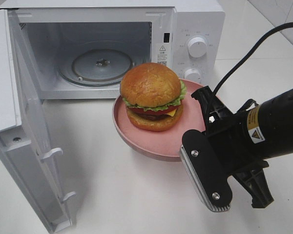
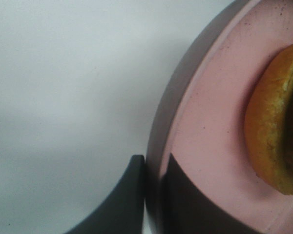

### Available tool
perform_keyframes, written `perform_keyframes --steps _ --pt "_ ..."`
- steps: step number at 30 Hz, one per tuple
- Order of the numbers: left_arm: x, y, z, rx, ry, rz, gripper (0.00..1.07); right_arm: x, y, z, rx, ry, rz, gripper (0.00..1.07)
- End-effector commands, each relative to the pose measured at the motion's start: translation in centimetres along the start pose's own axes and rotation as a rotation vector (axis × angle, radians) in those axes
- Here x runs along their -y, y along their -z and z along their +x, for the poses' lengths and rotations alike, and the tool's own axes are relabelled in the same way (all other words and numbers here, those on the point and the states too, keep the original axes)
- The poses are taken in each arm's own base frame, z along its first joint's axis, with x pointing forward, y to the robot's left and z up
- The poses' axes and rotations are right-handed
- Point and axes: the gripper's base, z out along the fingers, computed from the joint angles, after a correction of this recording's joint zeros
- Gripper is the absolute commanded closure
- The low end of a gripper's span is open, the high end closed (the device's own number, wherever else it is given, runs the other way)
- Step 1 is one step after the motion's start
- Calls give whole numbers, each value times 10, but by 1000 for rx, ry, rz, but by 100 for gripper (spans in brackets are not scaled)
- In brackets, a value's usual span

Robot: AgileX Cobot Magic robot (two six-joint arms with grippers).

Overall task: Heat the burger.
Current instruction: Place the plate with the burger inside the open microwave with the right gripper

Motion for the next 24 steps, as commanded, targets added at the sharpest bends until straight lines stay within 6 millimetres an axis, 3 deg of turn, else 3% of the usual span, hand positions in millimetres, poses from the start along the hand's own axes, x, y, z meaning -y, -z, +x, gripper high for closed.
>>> perform_keyframes --steps 1,10,24 --pt "1 3 1 28 2 5 9 10 -5 2 37 24 39 107" --pt "1 3 1 28 2 5 9 11 -14 -1 55 45 28 107" --pt "1 3 1 28 2 5 9 48 -31 -8 57 -20 56 107"
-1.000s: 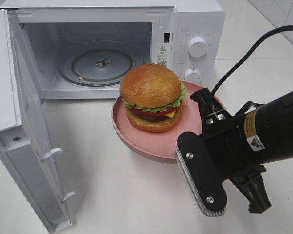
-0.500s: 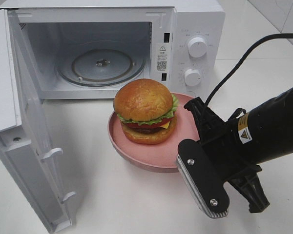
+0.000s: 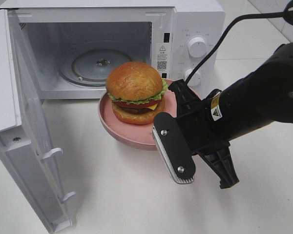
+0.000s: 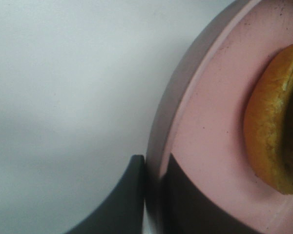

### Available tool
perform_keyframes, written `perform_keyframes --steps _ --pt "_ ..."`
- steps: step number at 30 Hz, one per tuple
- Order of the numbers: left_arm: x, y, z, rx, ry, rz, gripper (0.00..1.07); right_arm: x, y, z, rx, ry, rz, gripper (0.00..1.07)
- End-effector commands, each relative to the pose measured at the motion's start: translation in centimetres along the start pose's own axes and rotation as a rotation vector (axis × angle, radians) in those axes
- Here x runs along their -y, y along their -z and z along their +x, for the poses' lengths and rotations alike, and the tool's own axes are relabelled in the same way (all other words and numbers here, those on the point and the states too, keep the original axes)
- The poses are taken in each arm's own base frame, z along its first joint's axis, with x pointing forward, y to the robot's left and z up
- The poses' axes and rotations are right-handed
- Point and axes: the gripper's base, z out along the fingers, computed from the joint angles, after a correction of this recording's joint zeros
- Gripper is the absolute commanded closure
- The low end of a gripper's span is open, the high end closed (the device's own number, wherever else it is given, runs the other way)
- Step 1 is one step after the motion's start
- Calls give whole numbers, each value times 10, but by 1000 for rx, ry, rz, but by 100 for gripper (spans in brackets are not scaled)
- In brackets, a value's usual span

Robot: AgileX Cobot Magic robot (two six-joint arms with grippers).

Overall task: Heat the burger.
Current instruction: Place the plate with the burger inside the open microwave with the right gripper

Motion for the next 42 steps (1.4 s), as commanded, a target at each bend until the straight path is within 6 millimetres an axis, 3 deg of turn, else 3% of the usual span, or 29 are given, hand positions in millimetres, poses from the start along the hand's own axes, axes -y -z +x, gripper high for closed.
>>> perform_keyframes --steps 1,9,13,21,42 --pt "1 3 1 28 2 5 9 18 0 -3 21 3 98 107" --pt "1 3 1 28 2 5 9 26 -1 -5 27 7 127 107" --pt "1 3 1 28 2 5 9 28 0 -19 53 46 170 107" --pt "1 3 1 28 2 5 9 31 1 -24 71 50 205 107" --pt "1 3 1 28 2 5 9 63 -25 -33 68 -18 189 107"
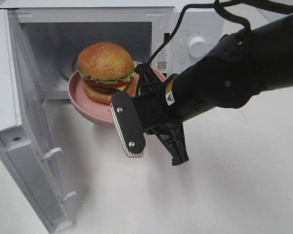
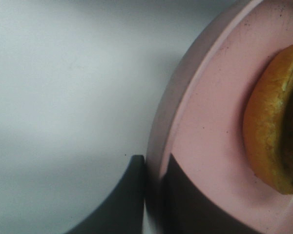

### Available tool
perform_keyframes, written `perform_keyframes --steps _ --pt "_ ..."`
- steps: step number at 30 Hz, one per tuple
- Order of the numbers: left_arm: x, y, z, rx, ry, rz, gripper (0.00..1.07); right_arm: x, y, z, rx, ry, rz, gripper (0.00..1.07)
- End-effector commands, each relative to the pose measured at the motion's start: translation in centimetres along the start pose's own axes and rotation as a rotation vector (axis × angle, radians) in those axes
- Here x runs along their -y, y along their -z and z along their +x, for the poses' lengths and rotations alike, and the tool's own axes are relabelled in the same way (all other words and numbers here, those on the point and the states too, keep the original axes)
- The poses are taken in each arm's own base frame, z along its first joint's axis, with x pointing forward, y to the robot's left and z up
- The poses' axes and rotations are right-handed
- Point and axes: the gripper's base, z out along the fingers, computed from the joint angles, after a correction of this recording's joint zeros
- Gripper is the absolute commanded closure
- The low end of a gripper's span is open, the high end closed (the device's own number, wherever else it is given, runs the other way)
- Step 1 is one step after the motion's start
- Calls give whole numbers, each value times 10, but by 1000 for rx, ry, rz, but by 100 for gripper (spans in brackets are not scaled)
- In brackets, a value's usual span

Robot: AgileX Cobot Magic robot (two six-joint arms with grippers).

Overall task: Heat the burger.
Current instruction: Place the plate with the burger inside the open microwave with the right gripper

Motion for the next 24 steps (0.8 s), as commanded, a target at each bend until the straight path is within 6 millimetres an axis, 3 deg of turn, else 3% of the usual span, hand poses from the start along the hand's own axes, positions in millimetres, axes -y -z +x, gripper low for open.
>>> perform_keyframes --steps 1,24 --pt "1 3 1 28 2 5 9 19 2 -6 26 -9 82 107" --pt "1 3 1 28 2 5 9 61 -26 -13 -26 -108 67 107"
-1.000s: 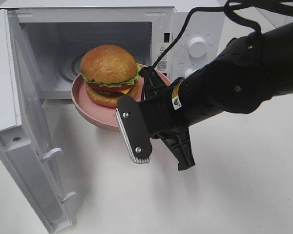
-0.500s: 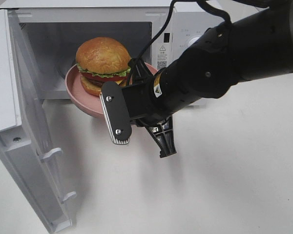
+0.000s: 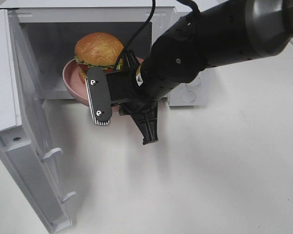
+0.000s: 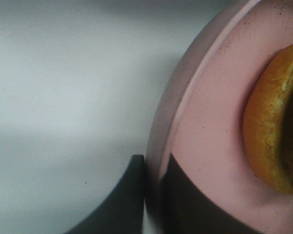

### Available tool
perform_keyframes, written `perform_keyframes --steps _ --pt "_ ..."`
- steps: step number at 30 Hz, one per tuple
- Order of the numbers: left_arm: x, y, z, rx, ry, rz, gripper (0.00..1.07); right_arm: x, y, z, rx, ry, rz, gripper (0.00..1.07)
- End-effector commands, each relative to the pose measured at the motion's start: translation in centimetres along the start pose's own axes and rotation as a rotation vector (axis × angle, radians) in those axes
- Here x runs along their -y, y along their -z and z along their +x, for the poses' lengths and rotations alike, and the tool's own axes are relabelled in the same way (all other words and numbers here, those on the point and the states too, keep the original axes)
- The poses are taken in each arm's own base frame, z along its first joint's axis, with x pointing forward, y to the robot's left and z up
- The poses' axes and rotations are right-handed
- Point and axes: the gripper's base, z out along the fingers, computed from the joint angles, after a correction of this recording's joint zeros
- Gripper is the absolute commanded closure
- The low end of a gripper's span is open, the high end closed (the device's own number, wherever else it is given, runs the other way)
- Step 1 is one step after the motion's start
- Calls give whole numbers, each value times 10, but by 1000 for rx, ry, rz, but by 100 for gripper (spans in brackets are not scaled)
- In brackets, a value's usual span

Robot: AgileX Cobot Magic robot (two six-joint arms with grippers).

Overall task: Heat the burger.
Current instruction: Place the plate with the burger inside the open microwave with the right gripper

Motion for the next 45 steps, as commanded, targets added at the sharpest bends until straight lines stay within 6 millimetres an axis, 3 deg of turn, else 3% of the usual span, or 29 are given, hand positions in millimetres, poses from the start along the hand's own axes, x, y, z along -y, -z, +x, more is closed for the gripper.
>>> perform_keyframes --steps 1,16,23,31,45 --pt "1 3 1 28 2 5 9 15 5 -6 26 23 75 107" --pt "1 3 1 28 2 5 9 34 -19 -13 -7 55 73 107" --pt "1 3 1 28 2 5 9 54 -32 -17 -55 21 92 107" --pt "1 3 1 28 2 5 9 73 -39 -21 -74 22 124 107" --pt "1 3 1 28 2 5 9 89 -51 -17 -96 15 151 107"
